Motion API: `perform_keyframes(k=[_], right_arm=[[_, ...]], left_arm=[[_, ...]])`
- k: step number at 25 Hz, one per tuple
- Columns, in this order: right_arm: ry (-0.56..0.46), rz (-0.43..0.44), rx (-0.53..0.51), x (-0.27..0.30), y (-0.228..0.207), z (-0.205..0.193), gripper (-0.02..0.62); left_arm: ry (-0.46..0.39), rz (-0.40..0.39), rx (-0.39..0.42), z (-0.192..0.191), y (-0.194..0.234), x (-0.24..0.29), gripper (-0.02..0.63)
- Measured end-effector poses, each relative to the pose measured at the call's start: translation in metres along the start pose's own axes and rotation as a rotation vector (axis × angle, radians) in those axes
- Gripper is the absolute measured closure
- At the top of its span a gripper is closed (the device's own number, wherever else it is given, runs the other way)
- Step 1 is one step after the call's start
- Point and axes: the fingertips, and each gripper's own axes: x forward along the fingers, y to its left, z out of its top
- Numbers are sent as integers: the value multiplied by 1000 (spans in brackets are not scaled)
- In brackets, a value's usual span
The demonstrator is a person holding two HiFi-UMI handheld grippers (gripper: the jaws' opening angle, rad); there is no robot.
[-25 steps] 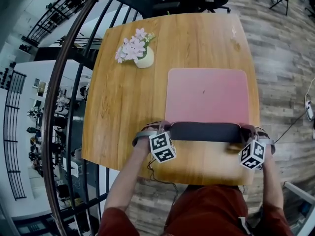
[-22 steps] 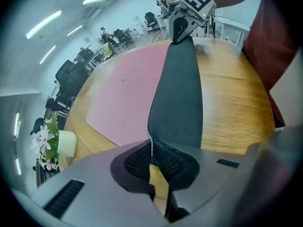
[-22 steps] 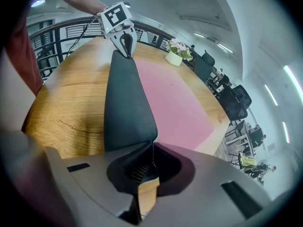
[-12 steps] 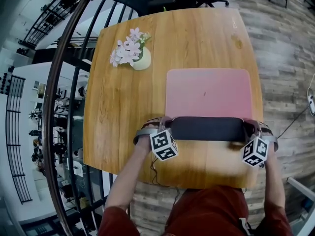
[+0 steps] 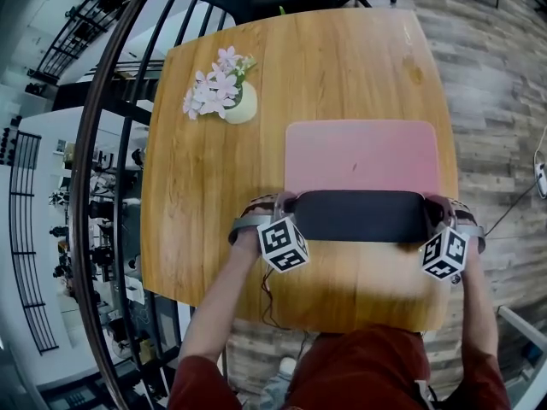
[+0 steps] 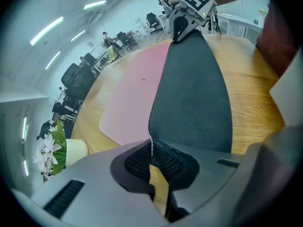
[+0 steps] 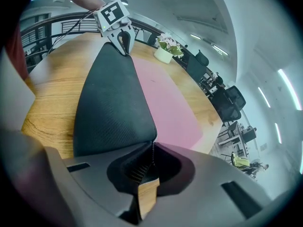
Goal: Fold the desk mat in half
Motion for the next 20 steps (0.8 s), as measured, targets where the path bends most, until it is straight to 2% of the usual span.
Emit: perform_keyframes(k=[20], right_arm=[[-5,-91,-36,47,-66,12,572]], left_arm=[[-31,113,-13,14,70,40,574]])
